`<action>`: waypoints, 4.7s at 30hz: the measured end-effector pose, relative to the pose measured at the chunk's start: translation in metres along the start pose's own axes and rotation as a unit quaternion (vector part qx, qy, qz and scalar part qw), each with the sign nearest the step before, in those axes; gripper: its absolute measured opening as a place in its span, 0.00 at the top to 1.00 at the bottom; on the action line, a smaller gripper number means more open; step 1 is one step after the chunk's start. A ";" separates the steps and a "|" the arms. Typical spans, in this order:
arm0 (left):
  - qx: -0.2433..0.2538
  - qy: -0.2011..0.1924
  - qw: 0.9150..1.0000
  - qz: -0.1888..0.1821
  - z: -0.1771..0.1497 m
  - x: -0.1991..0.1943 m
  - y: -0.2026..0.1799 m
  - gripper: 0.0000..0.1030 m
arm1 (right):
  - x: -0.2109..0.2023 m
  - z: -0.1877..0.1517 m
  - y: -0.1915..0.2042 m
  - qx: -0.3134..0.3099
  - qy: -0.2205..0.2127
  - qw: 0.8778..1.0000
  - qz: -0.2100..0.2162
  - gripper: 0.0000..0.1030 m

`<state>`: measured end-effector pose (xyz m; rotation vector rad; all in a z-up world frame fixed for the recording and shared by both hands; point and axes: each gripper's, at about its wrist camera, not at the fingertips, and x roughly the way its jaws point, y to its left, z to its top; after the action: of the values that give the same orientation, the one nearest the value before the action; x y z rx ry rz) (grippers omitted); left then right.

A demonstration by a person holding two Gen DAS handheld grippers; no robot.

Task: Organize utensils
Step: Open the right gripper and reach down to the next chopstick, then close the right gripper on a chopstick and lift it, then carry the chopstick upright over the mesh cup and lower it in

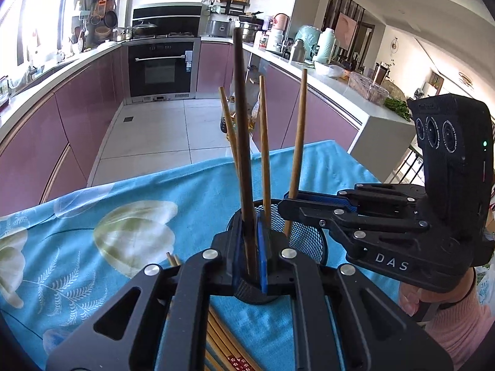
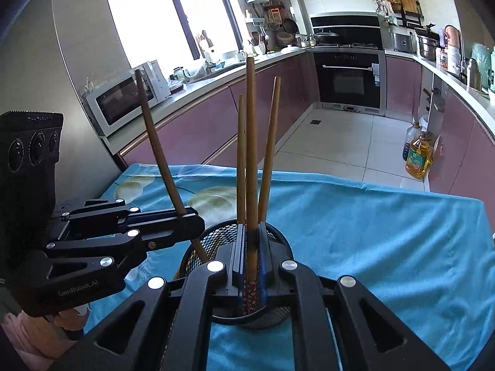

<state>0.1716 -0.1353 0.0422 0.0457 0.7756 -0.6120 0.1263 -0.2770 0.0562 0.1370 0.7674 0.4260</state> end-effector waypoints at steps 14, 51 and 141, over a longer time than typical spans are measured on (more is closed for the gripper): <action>0.000 -0.077 0.995 0.060 -0.029 -0.050 0.005 0.61 | -0.039 -0.008 0.018 -0.019 -0.062 0.998 0.008 0.66; -0.029 0.069 0.987 0.142 -0.164 -0.016 0.048 0.48 | 0.044 -0.115 0.078 -0.068 0.084 0.994 -0.009 0.52; -0.067 0.075 0.993 0.063 -0.151 -0.011 0.056 0.92 | 0.056 -0.095 0.069 -0.040 0.092 0.994 0.044 0.94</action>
<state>0.0987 -0.0446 -0.0693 0.0181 0.9502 -0.4384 0.0739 -0.1944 -0.0291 0.0565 0.9266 0.5586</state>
